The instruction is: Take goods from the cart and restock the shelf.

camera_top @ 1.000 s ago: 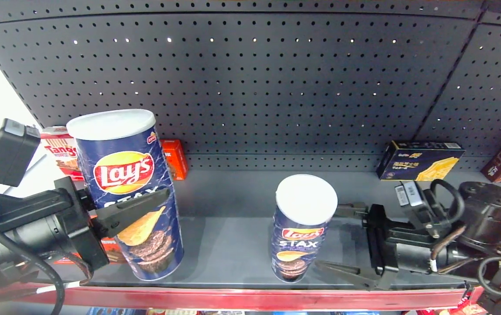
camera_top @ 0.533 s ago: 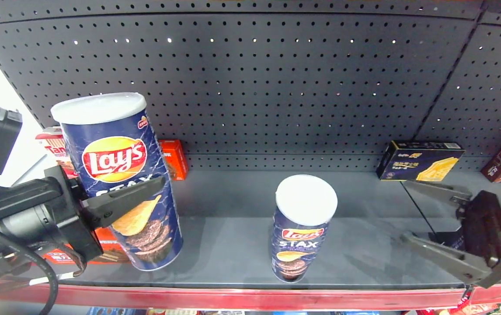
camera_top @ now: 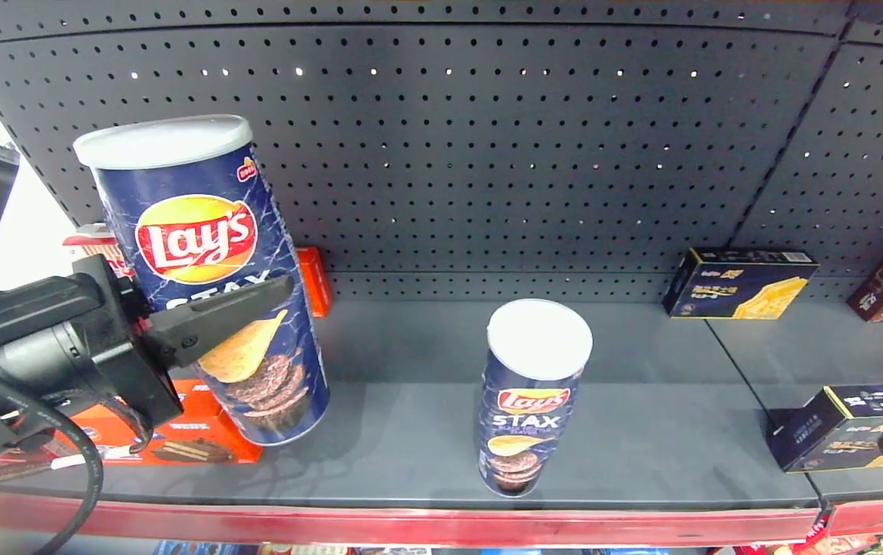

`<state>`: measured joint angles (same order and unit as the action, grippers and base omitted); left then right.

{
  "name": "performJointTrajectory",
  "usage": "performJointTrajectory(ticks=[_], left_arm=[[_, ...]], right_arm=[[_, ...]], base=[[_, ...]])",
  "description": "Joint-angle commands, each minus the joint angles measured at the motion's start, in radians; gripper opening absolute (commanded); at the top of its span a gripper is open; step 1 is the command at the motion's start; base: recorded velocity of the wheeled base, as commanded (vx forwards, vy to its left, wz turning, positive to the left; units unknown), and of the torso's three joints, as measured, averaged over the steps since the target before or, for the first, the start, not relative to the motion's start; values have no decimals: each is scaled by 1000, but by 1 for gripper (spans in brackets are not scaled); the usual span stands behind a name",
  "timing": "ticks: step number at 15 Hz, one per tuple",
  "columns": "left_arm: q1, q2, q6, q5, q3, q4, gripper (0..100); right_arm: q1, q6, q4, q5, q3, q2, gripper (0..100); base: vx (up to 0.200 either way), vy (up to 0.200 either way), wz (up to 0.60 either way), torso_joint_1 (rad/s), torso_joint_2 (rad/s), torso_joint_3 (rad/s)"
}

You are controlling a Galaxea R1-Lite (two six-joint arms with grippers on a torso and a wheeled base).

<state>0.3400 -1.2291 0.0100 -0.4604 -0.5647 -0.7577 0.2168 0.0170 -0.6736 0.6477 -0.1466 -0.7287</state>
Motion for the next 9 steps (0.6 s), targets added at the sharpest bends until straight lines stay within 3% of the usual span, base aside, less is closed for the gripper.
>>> performJointTrajectory(ticks=[1, 3, 5, 6, 7, 8, 9], left_arm=[[1, -3, 1, 0, 2, -2, 0], [1, 3, 1, 0, 6, -2, 0], [1, 3, 1, 0, 12, -2, 0], [-1, 5, 1, 2, 16, -2, 0], [1, 5, 1, 2, 16, -2, 0], [-1, 5, 1, 2, 22, -2, 0], [-1, 5, 1, 2, 22, -2, 0]], right_arm=[[96, -19, 301, -134, 71, 387, 100], [113, -22, 574, -342, 65, 588, 100], [110, -23, 714, -526, 79, 707, 100], [111, -28, 744, -623, 90, 729, 100], [111, -29, 744, -637, 90, 729, 100], [113, -89, 723, -754, 99, 729, 100], [121, -95, 681, -795, 121, 729, 100]], base=[[0, 0, 0, 0, 0, 0], [0, 0, 0, 0, 0, 0], [0, 0, 0, 0, 0, 0], [0, 0, 0, 0, 0, 0], [0, 0, 0, 0, 0, 0], [0, 0, 0, 0, 0, 0], [0, 0, 0, 0, 0, 0]])
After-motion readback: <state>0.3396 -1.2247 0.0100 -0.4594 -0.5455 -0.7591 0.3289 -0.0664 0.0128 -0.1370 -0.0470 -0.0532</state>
